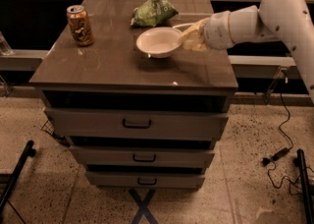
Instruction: Move paper bowl near green jalapeno chip bag
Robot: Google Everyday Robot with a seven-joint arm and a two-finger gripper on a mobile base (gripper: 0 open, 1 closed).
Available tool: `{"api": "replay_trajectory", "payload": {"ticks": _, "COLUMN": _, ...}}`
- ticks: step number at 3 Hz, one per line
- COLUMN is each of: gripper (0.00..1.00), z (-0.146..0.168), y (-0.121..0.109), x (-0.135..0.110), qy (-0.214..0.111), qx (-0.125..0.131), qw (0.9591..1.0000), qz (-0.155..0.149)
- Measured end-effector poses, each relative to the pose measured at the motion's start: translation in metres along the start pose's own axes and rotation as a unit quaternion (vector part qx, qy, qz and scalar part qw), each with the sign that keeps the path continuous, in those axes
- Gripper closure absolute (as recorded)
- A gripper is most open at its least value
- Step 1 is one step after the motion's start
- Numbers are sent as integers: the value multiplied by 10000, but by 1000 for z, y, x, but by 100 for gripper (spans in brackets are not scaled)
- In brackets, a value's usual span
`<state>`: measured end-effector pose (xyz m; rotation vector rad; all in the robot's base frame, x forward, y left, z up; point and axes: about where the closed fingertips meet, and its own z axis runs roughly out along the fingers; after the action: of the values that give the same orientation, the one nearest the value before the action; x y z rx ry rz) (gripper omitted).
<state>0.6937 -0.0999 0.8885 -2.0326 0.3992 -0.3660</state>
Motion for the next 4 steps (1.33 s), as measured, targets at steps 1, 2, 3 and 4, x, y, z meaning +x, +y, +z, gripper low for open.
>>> {"api": "replay_trajectory", "payload": {"ticks": 1, "gripper": 100, "z": -14, "y": 12, "x": 49, "qy": 368, "qx": -269, "qw": 9989, "qz": 96}}
{"api": "replay_trajectory", "payload": {"ticks": 2, "gripper": 100, "z": -33, "y": 16, "x": 100, "qy": 844, "qx": -244, "qw": 9955, "qz": 342}}
{"api": "replay_trajectory", "payload": {"ticks": 3, "gripper": 100, "z": -40, "y": 20, "x": 122, "qy": 1083, "qx": -230, "qw": 9925, "qz": 516}}
{"api": "replay_trajectory", "payload": {"ticks": 4, "gripper": 74, "z": -40, "y": 26, "x": 135, "qy": 1299, "qx": -187, "qw": 9893, "qz": 638}}
